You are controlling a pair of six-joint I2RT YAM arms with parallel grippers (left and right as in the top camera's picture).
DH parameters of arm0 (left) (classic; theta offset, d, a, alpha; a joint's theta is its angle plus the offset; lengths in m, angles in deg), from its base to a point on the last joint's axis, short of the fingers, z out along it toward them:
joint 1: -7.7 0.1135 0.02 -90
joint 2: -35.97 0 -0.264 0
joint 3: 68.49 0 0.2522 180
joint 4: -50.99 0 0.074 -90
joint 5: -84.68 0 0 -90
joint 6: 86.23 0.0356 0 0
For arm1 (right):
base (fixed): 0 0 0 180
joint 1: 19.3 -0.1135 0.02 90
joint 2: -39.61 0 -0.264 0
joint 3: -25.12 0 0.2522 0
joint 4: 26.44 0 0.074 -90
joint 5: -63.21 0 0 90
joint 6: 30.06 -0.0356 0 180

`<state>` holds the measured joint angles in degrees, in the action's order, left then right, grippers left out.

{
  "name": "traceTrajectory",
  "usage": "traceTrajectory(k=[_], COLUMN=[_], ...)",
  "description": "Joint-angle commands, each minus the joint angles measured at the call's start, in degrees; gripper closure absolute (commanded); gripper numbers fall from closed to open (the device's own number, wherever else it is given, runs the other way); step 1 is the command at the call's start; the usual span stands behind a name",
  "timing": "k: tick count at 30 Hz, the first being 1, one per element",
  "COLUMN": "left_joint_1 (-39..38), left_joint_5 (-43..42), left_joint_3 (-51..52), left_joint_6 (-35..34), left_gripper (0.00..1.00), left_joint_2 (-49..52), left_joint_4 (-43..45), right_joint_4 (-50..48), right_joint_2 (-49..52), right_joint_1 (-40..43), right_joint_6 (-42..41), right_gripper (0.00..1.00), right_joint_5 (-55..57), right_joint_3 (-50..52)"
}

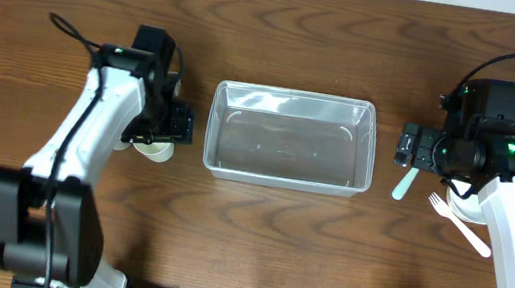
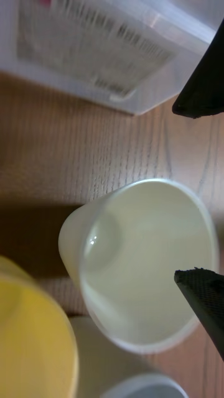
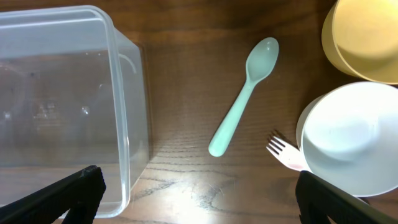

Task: Pack container
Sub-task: 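Lower the left gripper over the cream cup and grasp its rim, then carry the cream cup into the container's left corner and release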

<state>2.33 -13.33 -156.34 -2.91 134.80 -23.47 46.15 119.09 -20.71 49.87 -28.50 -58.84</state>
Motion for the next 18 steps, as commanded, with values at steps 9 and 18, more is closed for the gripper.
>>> traceTrajectory(k=[9,18], left_joint_1=[0.04,0.02], left_joint_5=[5.70,5.68], left_joint_3=[-0.79,-0.79], left_joint_6=[-0.50,-0.52], left_gripper=[0.53,0.86], left_joint_2=[5.53,5.51], left_joint_4=[0.00,-0.04], right_joint_4=[0.79,0.81], right_joint_2=[0.04,0.02], right_joint_1=[0.33,0.33], right_joint_6=[-0.61,-0.61], right_gripper=[0.01,0.01], right_joint_5=[-0.04,-0.04], right_joint_3=[-0.98,-0.98])
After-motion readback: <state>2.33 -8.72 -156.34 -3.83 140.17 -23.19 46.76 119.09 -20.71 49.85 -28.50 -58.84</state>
